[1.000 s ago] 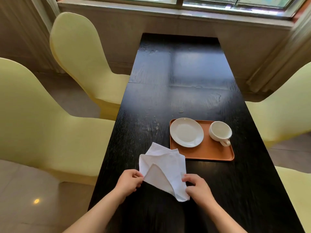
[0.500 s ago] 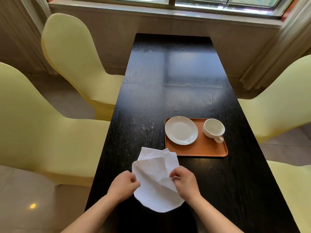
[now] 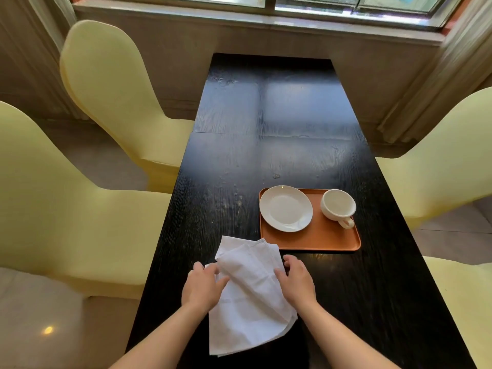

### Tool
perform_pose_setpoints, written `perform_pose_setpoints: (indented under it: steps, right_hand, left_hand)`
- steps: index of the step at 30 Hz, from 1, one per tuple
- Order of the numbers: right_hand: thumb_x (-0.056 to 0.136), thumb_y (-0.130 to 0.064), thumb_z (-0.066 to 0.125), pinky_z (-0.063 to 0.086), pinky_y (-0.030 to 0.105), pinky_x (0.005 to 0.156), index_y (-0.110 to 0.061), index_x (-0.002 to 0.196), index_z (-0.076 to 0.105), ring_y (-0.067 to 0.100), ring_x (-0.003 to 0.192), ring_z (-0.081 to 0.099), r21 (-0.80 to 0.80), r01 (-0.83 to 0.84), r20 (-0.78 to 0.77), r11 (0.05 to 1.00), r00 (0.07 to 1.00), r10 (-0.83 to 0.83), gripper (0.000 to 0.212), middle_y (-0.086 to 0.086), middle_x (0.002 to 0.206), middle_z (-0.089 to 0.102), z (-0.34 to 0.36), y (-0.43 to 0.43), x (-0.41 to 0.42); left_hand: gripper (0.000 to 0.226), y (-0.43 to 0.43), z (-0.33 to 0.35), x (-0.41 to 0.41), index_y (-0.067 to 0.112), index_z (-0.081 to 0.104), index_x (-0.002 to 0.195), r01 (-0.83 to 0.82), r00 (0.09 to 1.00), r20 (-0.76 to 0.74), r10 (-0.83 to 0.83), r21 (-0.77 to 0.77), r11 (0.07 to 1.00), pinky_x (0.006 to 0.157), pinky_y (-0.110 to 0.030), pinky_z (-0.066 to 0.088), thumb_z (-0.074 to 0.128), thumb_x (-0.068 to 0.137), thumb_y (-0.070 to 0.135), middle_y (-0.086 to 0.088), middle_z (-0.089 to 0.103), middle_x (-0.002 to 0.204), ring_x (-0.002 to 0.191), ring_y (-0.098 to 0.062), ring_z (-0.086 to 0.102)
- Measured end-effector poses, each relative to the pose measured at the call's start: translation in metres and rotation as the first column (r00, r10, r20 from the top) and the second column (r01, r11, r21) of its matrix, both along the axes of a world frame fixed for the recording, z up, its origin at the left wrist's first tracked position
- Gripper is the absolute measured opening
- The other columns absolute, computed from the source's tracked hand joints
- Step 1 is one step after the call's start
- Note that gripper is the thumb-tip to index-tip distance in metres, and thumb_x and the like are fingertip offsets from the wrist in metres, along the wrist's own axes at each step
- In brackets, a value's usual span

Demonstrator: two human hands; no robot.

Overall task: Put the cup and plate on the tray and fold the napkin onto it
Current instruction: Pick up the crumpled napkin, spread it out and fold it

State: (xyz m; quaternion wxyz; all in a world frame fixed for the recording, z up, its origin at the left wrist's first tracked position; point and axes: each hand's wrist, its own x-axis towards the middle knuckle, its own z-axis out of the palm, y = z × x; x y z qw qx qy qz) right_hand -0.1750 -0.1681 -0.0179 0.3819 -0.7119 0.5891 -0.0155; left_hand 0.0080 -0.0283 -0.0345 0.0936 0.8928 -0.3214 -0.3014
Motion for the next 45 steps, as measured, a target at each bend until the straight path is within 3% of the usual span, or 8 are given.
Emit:
perform_pose_setpoints:
  steps: [4,10,15,22,27,34,39,45]
  right_hand:
    - [0.093,-0.036,0.069,0.049,0.036,0.087,-0.017,0.139,0.055,0.026,0.119,0.062,0.163,0.049,0.034,0.985,0.998,-0.056,0.051,0.003,0.133,0.065,-0.010,-0.019,0.031]
    - [0.082,-0.010,0.074,0.058,0.040,0.074,-0.024,0.080,0.071,0.017,0.075,0.064,0.220,0.076,0.253,0.972,0.958,-0.133,0.014,0.009,0.085,0.072,0.009,-0.012,0.022]
    - [0.084,-0.014,0.079,0.059,0.032,0.072,-0.027,0.074,0.072,0.015,0.079,0.069,0.226,0.111,0.296,0.968,0.939,-0.177,0.018,0.001,0.082,0.074,0.025,-0.005,-0.025]
    - [0.095,-0.018,0.070,0.058,0.050,0.095,-0.012,0.131,0.058,0.029,0.107,0.067,0.309,0.533,0.159,0.787,0.788,-0.596,0.038,0.011,0.117,0.069,0.004,-0.010,-0.083]
    - [0.095,-0.030,0.065,0.047,0.024,0.074,-0.023,0.113,0.068,0.017,0.105,0.062,-0.223,0.197,0.129,0.955,0.977,-0.172,0.019,-0.011,0.105,0.065,0.005,0.004,-0.067]
    - [0.077,-0.073,0.064,0.037,0.047,0.117,-0.021,0.154,0.037,0.027,0.144,0.040,0.020,-0.157,-0.111,0.987,0.981,0.158,0.097,0.001,0.155,0.048,-0.003,-0.003,-0.015]
    - [0.081,-0.061,0.073,0.037,0.043,0.114,-0.016,0.155,0.032,0.032,0.140,0.037,-0.037,0.005,-0.141,0.999,0.990,-0.010,0.095,0.011,0.153,0.039,-0.015,-0.003,-0.013]
    - [0.084,-0.040,0.080,0.050,0.037,0.100,-0.019,0.151,0.038,0.024,0.126,0.052,0.038,0.188,0.094,0.981,0.977,-0.191,0.082,0.009,0.143,0.048,-0.023,0.000,-0.014]
  left_hand:
    - [0.056,-0.012,-0.002,0.001,0.016,0.048,0.133,-0.173,0.980,-0.111,0.167,-0.044,0.984,0.084,-0.039,0.050,0.058,0.093,0.055,-0.011,0.050,0.127,0.104,-0.030,0.061]
    - [0.075,-0.038,0.003,0.000,0.020,0.064,0.123,-0.415,0.887,-0.215,0.409,0.018,0.909,0.085,-0.038,0.047,0.045,0.082,0.079,-0.011,0.052,0.129,0.111,-0.031,0.057]
    - [0.020,-0.054,0.008,-0.012,0.026,0.076,0.090,-0.472,0.865,-0.216,0.452,-0.045,0.881,0.096,-0.049,0.049,0.061,0.089,0.040,-0.003,0.070,0.102,0.107,-0.029,0.057]
    - [0.015,-0.040,0.004,-0.036,0.027,0.074,0.071,-0.329,0.897,-0.381,0.223,-0.241,0.913,0.066,-0.032,0.053,0.074,0.086,0.029,0.004,0.070,0.069,0.072,-0.013,0.066]
    - [0.012,-0.039,-0.009,-0.043,0.017,0.076,0.074,-0.447,0.795,-0.538,0.279,-0.210,0.870,0.065,-0.034,0.055,0.073,0.086,0.018,-0.005,0.075,0.073,0.073,-0.020,0.072]
    - [0.012,-0.050,-0.008,-0.060,0.001,0.065,0.085,-0.670,0.518,-0.791,0.325,-0.139,0.729,0.067,-0.036,0.063,0.057,0.093,0.006,-0.015,0.075,0.084,0.077,-0.027,0.077]
    - [0.009,-0.049,-0.013,-0.066,0.003,0.059,0.088,-0.728,0.415,-0.828,0.377,-0.054,0.683,0.066,-0.041,0.064,0.052,0.094,0.005,-0.019,0.075,0.091,0.079,-0.034,0.077]
    - [0.012,-0.036,-0.018,-0.069,0.015,0.069,0.090,-0.538,0.701,-0.633,0.329,-0.166,0.826,0.072,-0.044,0.061,0.058,0.094,0.012,-0.007,0.075,0.080,0.068,-0.019,0.071]
